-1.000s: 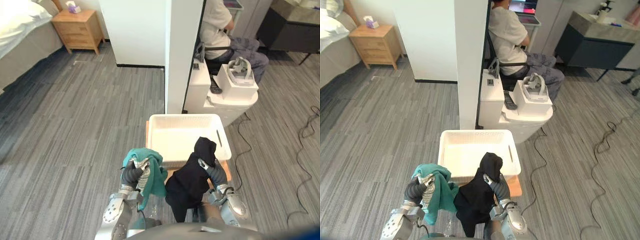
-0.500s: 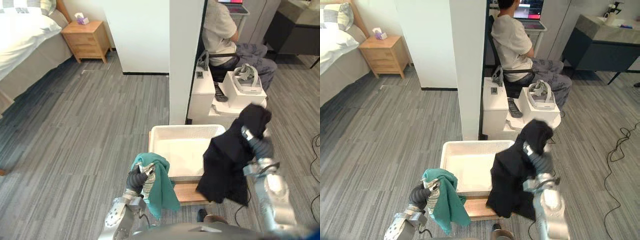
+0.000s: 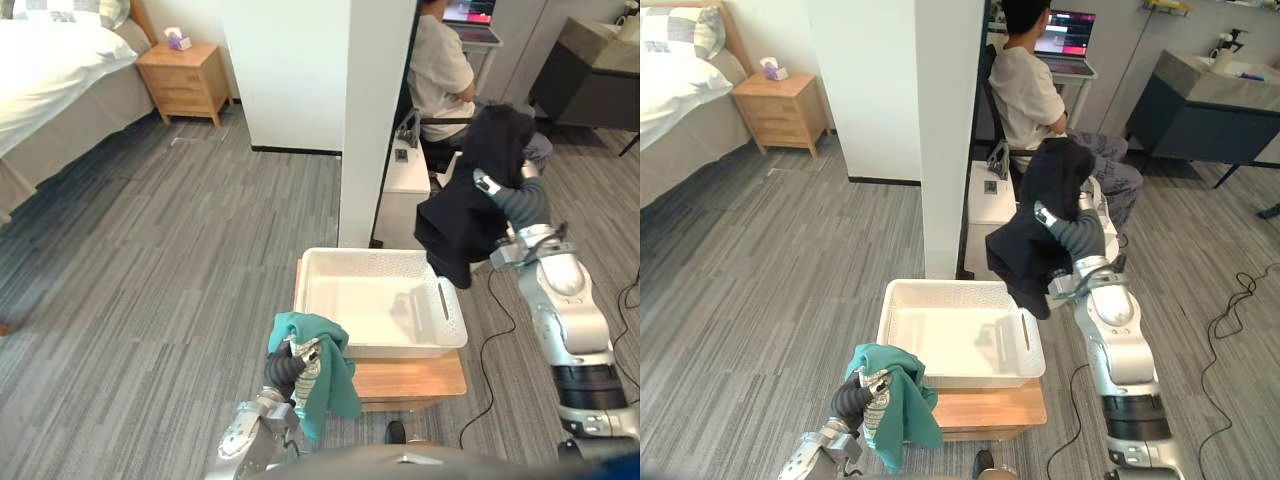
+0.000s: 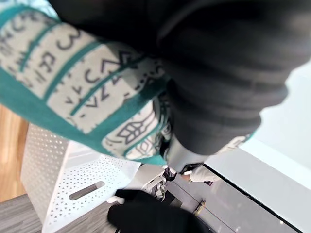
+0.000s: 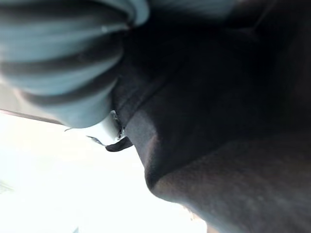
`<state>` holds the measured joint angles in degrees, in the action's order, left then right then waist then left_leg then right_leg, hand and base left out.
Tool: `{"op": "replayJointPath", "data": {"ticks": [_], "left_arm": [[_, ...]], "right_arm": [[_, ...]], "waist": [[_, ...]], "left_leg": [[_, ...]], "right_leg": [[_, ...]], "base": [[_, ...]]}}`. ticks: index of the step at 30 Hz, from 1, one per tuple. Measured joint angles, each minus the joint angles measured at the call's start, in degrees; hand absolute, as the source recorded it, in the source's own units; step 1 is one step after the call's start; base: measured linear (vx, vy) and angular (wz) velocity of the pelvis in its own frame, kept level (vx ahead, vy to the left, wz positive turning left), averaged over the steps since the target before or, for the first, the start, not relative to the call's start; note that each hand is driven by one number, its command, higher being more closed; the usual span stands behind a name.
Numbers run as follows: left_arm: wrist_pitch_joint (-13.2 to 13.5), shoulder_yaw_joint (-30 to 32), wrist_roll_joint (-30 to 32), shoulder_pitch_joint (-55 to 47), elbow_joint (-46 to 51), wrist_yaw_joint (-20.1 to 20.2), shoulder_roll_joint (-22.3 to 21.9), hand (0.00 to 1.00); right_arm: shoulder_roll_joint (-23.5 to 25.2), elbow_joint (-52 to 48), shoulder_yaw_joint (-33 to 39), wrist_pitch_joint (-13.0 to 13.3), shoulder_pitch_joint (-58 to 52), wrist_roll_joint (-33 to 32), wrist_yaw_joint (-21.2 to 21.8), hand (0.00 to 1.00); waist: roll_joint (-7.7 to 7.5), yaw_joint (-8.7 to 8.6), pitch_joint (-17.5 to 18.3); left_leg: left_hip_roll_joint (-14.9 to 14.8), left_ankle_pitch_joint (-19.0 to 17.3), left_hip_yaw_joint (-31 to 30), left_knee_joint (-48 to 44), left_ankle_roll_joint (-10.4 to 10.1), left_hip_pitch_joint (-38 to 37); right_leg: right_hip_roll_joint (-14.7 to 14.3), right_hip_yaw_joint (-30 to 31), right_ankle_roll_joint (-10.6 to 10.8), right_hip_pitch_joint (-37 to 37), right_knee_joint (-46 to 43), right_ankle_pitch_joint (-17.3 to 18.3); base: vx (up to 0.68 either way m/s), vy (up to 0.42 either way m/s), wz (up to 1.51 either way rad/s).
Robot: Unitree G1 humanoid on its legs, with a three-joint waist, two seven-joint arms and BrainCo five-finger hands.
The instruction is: Tidy the bed and pick cloth on bed and put in laundry
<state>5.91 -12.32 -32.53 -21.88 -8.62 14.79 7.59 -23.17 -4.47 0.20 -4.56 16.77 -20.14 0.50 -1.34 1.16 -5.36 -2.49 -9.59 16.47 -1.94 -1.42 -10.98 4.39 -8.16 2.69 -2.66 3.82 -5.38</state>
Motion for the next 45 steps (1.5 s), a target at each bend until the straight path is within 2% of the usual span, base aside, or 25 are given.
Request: {"op": "replayJointPath", "data": {"ticks": [6,13,15,20,23,25,27,32,33,40,45], "left_arm": [[-0.02,-1.07,0.17,0.75,0.00,0.00,-0.20,1.00],[-0.51,-1.06,0.70,0.75,-0.01,-0.02,0.68,1.00],[-0.65,-1.00,0.81,0.79,-0.02,-0.02,1.05,1.00],[-0.71,-1.03,2.59,3.46,-0.09,-0.15,1.71,1.00],[-0.64,-1.00,2.57,6.31,-0.11,-0.25,1.87,1.00],[0.02,-1.09,2.52,9.81,-0.76,-0.64,1.71,1.00],[1.06,-1.03,2.36,12.05,-2.66,-1.52,1.69,1.00],[2.23,-1.10,2.27,17.25,-4.00,-3.05,1.95,1.00],[2.50,-1.15,2.25,18.25,-4.00,-3.63,1.89,1.00],[4.29,-1.12,1.34,19.48,-4.02,-3.96,2.05,1.00],[4.58,-1.09,-0.10,19.17,-3.97,-3.94,2.13,1.00]], "right_arm": [[1.11,6.23,-5.16,-2.93,3.79,-0.04,-1.71,1.00],[7.64,12.46,-9.20,-2.84,3.74,-1.30,-4.13,1.00],[9.33,14.71,-10.11,-2.40,3.33,-1.65,-4.98,1.00],[12.35,23.21,-10.43,0.54,2.22,-1.63,-5.97,1.00],[13.50,27.14,-11.05,3.67,1.81,-1.47,-5.85,1.00],[13.75,29.48,-11.19,6.78,2.02,-0.95,-5.30,1.00],[14.31,31.81,-11.16,8.79,2.06,-0.06,-5.16,1.00],[14.27,35.89,-10.92,11.89,6.04,1.74,-4.63,1.00],[14.17,36.03,-10.80,12.37,6.71,2.63,-4.40,0.00],[14.09,38.24,-12.06,13.67,8.17,6.94,-2.96,0.00],[13.78,39.79,-15.25,13.78,7.88,13.78,-3.72,0.00]], "waist": [[0.35,1.26,0.20],[0.47,1.66,0.13],[0.66,1.64,0.02],[1.30,1.71,-0.66],[2.86,1.61,-2.60],[3.82,1.58,-5.67],[4.15,1.57,-6.57],[4.71,1.34,-11.91],[5.07,1.30,-12.94],[5.70,0.83,-15.19],[5.64,0.85,-15.28]], "left_leg": [[0.38,1.80,-1.69,1.90,-0.08,0.12],[0.37,1.94,-2.76,3.01,-0.46,0.50],[-0.18,1.62,-0.93,2.96,-0.43,0.60],[-0.33,2.42,0.81,2.32,-0.47,2.10],[-0.07,2.30,1.69,1.94,-0.66,3.15],[0.19,2.26,2.15,1.61,-0.72,4.23],[0.27,2.21,2.36,1.04,-0.81,5.83],[0.37,2.17,3.79,-1.21,-0.87,8.29],[0.30,2.16,4.28,-1.34,-0.89,8.49],[0.23,1.96,5.27,-2.68,-1.04,9.95],[-0.50,0.87,6.33,-3.76,-0.51,9.97]], "right_leg": [[0.47,-1.94,-0.15,-0.10,0.32,-0.14],[0.66,-3.61,-0.56,-0.79,1.52,-0.79],[0.67,-3.68,-0.56,-0.74,1.51,-0.80],[0.94,-3.59,-0.47,0.45,1.49,-0.90],[1.24,-2.96,-0.38,1.79,1.19,-0.98],[1.54,-2.34,-0.34,2.85,1.21,-1.41],[1.68,-2.03,-0.33,4.37,1.13,-1.67],[2.04,-1.20,-0.49,6.49,0.78,-2.43],[2.03,-0.81,-0.49,6.97,0.27,-2.43],[2.26,-0.26,-0.50,8.45,-0.56,-2.43],[1.65,1.12,-0.50,8.44,-0.59,-2.43]], "base": [[-0.03,-0.023,0.16],[-0.04,-0.018,0.12],[-0.01,-0.007,0.06],[0.01,0.000,0.02],[-0.01,0.013,-0.10],[-0.04,0.004,-0.09],[-0.04,0.002,-0.07],[-0.04,-0.004,-0.08],[-0.04,-0.010,-0.09],[-0.02,-0.006,-0.03],[-0.02,-0.016,-0.11]]}}
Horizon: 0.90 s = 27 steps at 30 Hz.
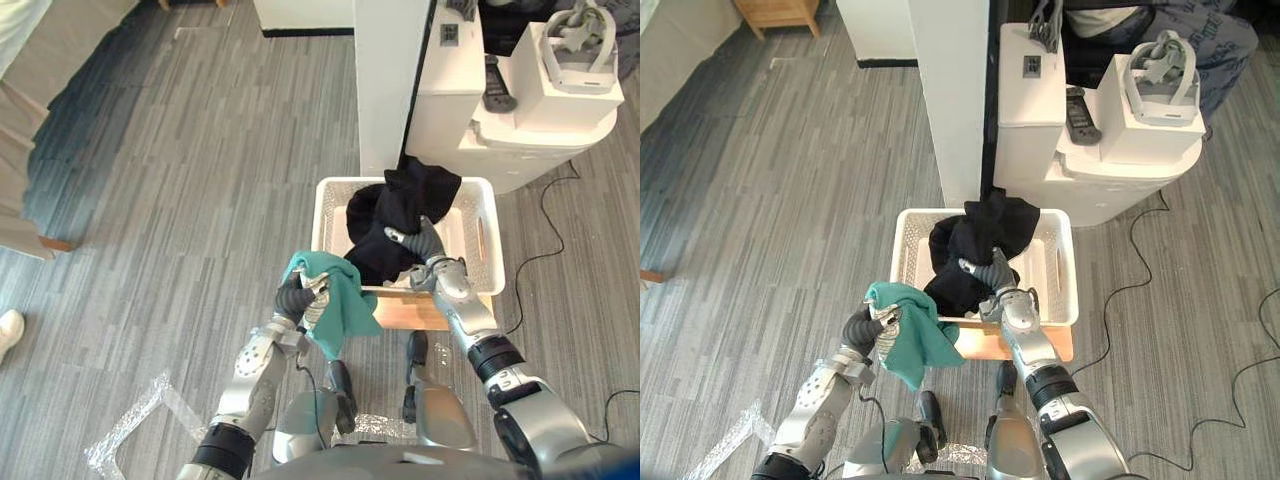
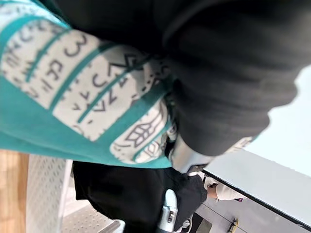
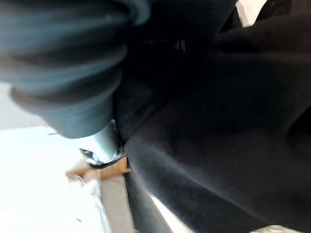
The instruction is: Tidy the bed and pick cloth on bed and put in laundry
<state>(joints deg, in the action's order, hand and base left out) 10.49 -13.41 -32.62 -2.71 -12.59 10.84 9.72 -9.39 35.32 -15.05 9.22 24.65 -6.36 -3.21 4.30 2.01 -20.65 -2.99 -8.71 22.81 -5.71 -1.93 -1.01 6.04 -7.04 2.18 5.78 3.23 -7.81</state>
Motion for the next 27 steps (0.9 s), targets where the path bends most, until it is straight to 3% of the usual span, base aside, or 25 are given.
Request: {"op": "replayJointPath", "data": {"ticks": [4,9,13,17,22,25,27], "left_arm": [[-0.33,0.03,0.00,-0.65,1.53,0.01,0.03,1.00],[-2.72,0.08,0.01,-3.64,4.45,0.18,0.15,1.00],[-3.89,0.03,0.12,-7.09,4.45,0.54,0.17,1.00],[-3.96,0.06,0.16,-9.11,4.46,0.79,0.16,1.00],[-3.18,0.56,0.15,-10.59,6.54,0.07,-0.22,1.00],[-0.58,2.96,0.13,-11.74,11.88,-0.25,-0.76,1.00],[1.68,5.33,0.05,-11.71,14.61,-1.57,-1.61,1.00]], "right_arm": [[-0.73,-0.29,-0.60,0.64,-1.09,1.05,-2.14,0.00],[-0.91,-3.13,0.35,1.60,-6.98,2.40,-4.00,0.00],[-0.87,-6.85,0.15,1.77,-12.04,5.86,-4.40,0.00],[-0.86,-8.50,0.36,1.12,-14.92,7.80,-6.18,0.00],[-0.82,-11.93,4.28,-1.82,-19.63,6.95,-10.34,0.00],[-0.70,-14.35,10.07,-4.08,-26.35,4.89,-13.23,0.00],[-0.57,-14.13,14.47,-5.66,-32.32,2.42,-15.05,0.00]], "waist": [[-0.04,-0.05,0.02],[-0.54,0.33,0.57],[-2.04,0.40,5.83],[-2.63,0.33,8.43],[-3.23,0.23,10.20],[-3.67,-0.16,10.91],[-3.76,-1.77,12.11]], "left_leg": [[-0.07,-0.05,-0.02,0.12,0.01,-0.26],[-0.13,-0.01,0.01,1.85,0.04,-4.51],[-0.27,0.13,0.28,3.63,0.15,-6.01],[-0.37,0.13,0.39,4.68,0.15,-8.13],[-0.35,0.13,0.98,4.77,0.14,-8.92],[-0.37,-0.03,1.80,4.95,-0.08,-8.99],[-0.49,-0.04,2.03,5.29,-0.10,-9.03]], "right_leg": [[-0.06,-0.01,0.00,-0.32,0.06,0.00],[-0.59,-0.07,0.09,-4.33,1.41,0.06],[-1.19,-0.06,0.29,-5.08,2.10,0.21],[-1.47,-0.03,0.76,-6.77,2.14,0.64],[-1.53,0.38,0.73,-7.18,2.16,0.66],[-1.74,1.54,0.46,-6.85,2.20,0.84],[-1.97,1.85,0.40,-6.67,2.20,0.88]], "base": [[0.00,-0.003,-0.01],[0.02,0.003,0.00],[0.05,-0.010,-0.04],[0.01,-0.001,0.00],[-0.02,-0.012,-0.04],[-0.06,-0.032,-0.15],[-0.03,-0.041,-0.08]]}}
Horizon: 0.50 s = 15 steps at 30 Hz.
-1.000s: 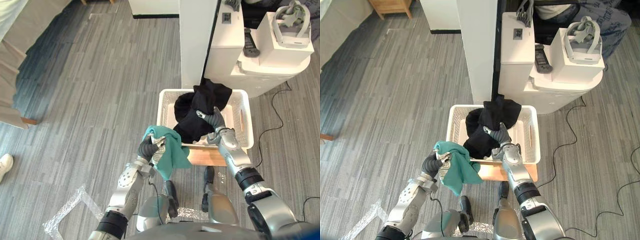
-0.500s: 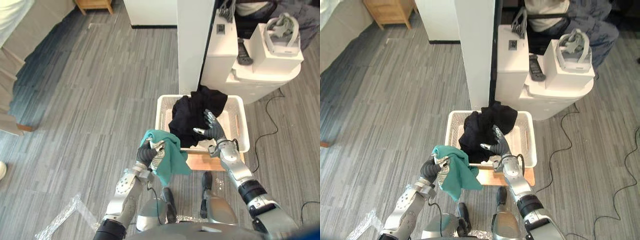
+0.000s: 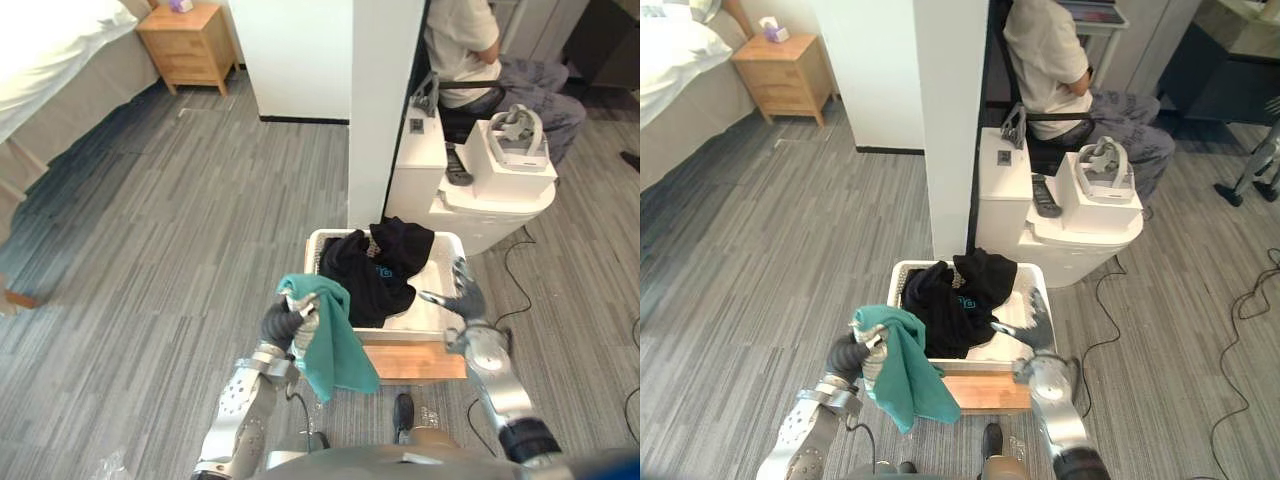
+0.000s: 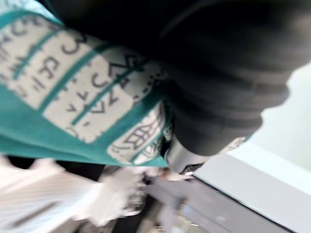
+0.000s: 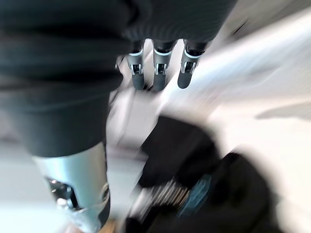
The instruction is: Tidy the bed and pick cloth on bed and put in laundry
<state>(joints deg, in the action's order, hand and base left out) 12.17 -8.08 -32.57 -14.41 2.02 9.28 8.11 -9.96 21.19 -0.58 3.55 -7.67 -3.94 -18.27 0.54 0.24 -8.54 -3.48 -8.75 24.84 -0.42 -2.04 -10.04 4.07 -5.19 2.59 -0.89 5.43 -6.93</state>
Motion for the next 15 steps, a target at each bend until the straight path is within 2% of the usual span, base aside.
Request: {"op": "replayJointPath", "data": {"ticks": [3,5,7,9,11,12,15], "left_arm": [[1.74,2.11,-0.03,0.65,2.22,-1.33,-0.66,1.00],[2.46,2.71,0.00,2.45,2.50,-3.02,-0.53,1.00],[3.02,4.90,0.71,4.77,2.49,-4.58,-0.33,1.00],[3.29,6.43,1.22,6.66,2.49,-5.47,0.11,1.00],[3.43,7.82,2.82,10.22,2.49,-6.19,2.27,1.00],[3.43,8.80,3.07,11.98,2.50,-6.63,3.02,1.00],[3.16,11.39,5.02,16.10,2.50,-7.91,4.42,1.00]], "right_arm": [[0.50,1.72,4.27,-0.34,-6.19,-4.12,-0.19,0.00],[0.51,5.58,6.04,-0.80,-8.62,-6.03,1.29,0.00],[0.62,12.13,6.87,-1.30,-11.25,-6.74,4.09,0.00],[0.73,15.54,7.01,-1.25,-12.80,-7.47,5.97,0.00],[1.13,20.75,7.41,-0.54,-14.70,-8.47,9.20,0.00],[1.32,22.97,8.04,0.18,-16.03,-8.76,11.08,0.00],[2.58,26.87,11.64,2.49,-17.71,-8.64,15.16,0.00]], "waist": [[0.12,-1.24,0.72],[0.06,-2.05,1.26],[-0.12,-3.61,2.07],[0.04,-4.11,2.54],[0.15,-4.61,2.63],[0.12,-5.51,3.12],[0.34,-5.74,3.38]], "left_leg": [[0.00,-0.05,1.36,0.17,-0.09,-0.77],[0.02,-0.17,1.85,0.15,-0.25,-1.13],[-0.07,-0.17,2.50,0.18,-0.24,-2.00],[-0.12,-0.20,2.89,0.20,-0.30,-2.32],[-0.29,-0.25,3.20,0.29,-0.38,-3.09],[-0.45,-0.45,3.53,0.23,-0.63,-3.17],[-0.70,-1.09,5.67,0.38,-1.60,-4.07]], "right_leg": [[-0.29,1.38,-0.01,0.03,0.00,-0.01],[-0.38,1.83,-0.01,-0.06,0.00,-0.03],[-0.56,2.12,0.00,-0.58,0.00,-0.04],[-0.68,2.56,-0.02,-0.71,0.00,-0.05],[-0.89,2.86,-0.04,-1.34,0.01,-0.07],[-1.08,3.36,-0.06,-1.35,0.01,-0.07],[-1.87,5.95,-0.28,-1.22,0.01,-0.19]], "base": [[-0.02,-0.018,-0.23],[-0.04,-0.019,-0.20],[-0.04,-0.031,-0.09],[-0.05,-0.026,-0.13],[-0.06,-0.039,-0.09],[-0.05,-0.040,-0.14],[-0.04,-0.033,-0.31]]}}
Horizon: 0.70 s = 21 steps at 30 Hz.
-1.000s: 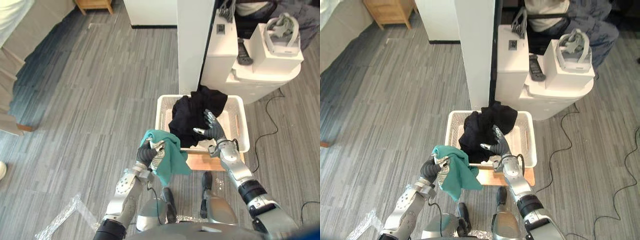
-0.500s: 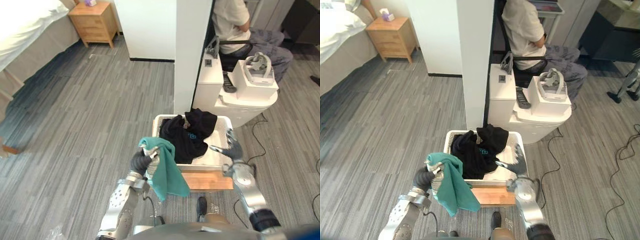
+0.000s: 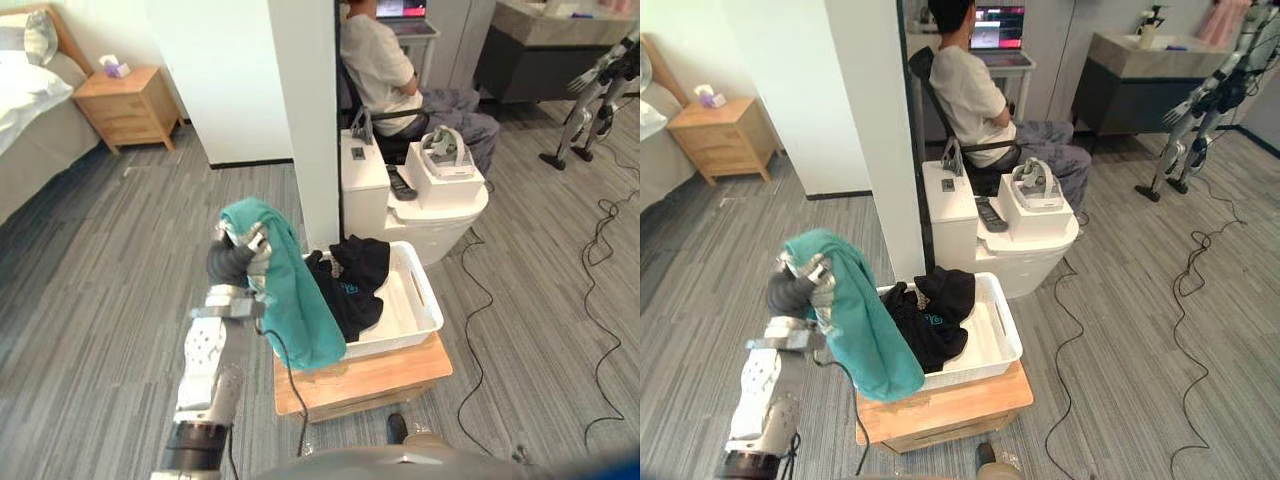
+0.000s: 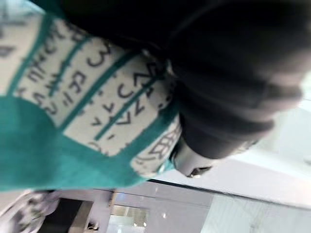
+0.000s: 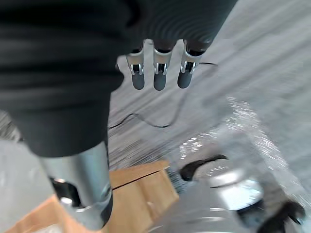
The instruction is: Tidy the bed and pick cloth on bed and put in laundry
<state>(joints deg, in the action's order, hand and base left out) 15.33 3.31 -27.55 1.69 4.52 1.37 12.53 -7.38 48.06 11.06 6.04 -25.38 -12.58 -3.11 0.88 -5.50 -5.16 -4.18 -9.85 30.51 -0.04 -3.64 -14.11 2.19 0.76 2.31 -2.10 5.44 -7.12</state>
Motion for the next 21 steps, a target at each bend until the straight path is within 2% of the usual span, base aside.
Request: {"op": "replayJointPath", "data": {"ticks": [5,9,12,18,20,21], "left_arm": [[-2.31,0.36,0.74,7.40,-0.10,-2.07,2.22,1.00],[-3.80,0.24,6.32,11.83,-1.09,-2.72,2.66,1.00],[-5.04,-0.52,8.99,13.34,-4.39,-2.47,4.16,1.00],[-6.19,-6.60,13.81,13.40,-10.65,-1.28,4.07,1.00],[-6.21,-8.45,14.58,13.18,-12.53,-1.24,4.03,1.00],[-6.24,-9.54,15.84,12.78,-13.41,-1.23,4.02,1.00]], "right_arm": [[0.68,3.79,4.64,2.85,-1.41,0.52,5.20,0.00],[2.04,5.85,8.75,4.11,-2.15,0.33,8.37,0.00],[3.29,5.91,9.25,5.28,-2.34,0.36,11.40,0.00],[5.39,5.40,9.18,6.60,-1.85,0.33,13.58,0.00],[5.36,5.00,9.17,6.82,-1.65,0.32,13.70,0.00],[5.36,4.92,9.13,6.79,-1.39,0.35,13.69,0.00]], "waist": [[-0.20,-1.40,0.13],[-0.24,-2.58,0.24],[-0.22,-3.17,0.23],[-0.44,-3.49,-1.57],[0.01,-3.60,-2.40],[-0.05,-4.38,-3.15]], "left_leg": [[-0.18,-0.17,2.80,0.32,-0.29,-0.54],[-0.30,0.11,4.40,0.81,-0.12,-1.29],[-0.34,-0.06,6.19,0.92,-0.40,-1.89],[-0.08,-0.30,8.40,0.94,-0.67,-0.65],[0.00,-0.48,8.68,0.80,-0.67,0.42],[0.01,-0.50,9.15,0.73,-0.69,0.83]], "right_leg": [[-0.91,2.57,-0.41,0.86,-0.01,-0.33],[-1.55,3.57,-0.52,0.95,-0.03,-0.50],[-2.16,5.17,-0.54,1.24,-0.04,-0.51],[-2.77,7.55,-0.52,4.72,-2.55,0.07],[-2.81,8.19,-0.44,6.04,-3.02,0.11],[-2.92,8.60,-0.15,6.88,-3.65,0.38]], "base": [[-0.03,-0.035,-0.31],[-0.01,-0.020,-0.20],[0.00,-0.009,-0.26],[-0.03,-0.019,-0.20],[-0.04,-0.033,-0.20],[-0.01,-0.036,-0.20]]}}
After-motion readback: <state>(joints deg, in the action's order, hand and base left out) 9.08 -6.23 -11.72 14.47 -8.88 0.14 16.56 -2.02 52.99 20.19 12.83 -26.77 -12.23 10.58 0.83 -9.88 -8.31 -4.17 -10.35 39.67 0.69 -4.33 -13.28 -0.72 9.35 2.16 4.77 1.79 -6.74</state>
